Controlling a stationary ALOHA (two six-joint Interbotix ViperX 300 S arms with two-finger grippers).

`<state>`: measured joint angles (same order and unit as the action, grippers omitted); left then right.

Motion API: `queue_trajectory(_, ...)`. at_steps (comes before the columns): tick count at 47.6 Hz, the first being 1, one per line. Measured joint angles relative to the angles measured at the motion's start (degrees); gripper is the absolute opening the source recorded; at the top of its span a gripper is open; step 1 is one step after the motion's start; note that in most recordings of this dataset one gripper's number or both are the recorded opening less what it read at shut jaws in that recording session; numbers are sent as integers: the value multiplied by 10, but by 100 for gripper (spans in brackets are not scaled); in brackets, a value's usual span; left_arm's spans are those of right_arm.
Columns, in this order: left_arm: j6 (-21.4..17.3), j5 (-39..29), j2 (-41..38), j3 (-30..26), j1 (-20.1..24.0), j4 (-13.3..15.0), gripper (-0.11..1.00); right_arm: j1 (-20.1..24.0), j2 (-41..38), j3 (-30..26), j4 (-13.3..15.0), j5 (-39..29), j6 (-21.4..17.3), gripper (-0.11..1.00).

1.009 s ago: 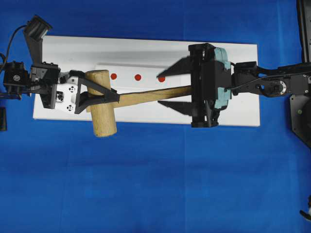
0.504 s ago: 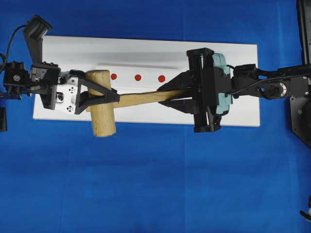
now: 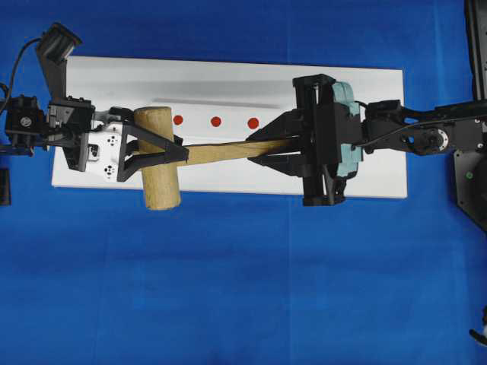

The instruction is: Hit the mark with a hammer.

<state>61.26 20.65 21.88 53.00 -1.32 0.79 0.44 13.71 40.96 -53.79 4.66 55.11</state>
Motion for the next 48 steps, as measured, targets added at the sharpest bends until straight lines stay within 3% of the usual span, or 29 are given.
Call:
queue_trajectory(27,4,-83,113,62,-1,1,85,-3,70,58,-26,-1,-5,8)
queue_trajectory(48,-1,-150,202,96,1,-1,84,-2,79,64,-46,-2,-7,8)
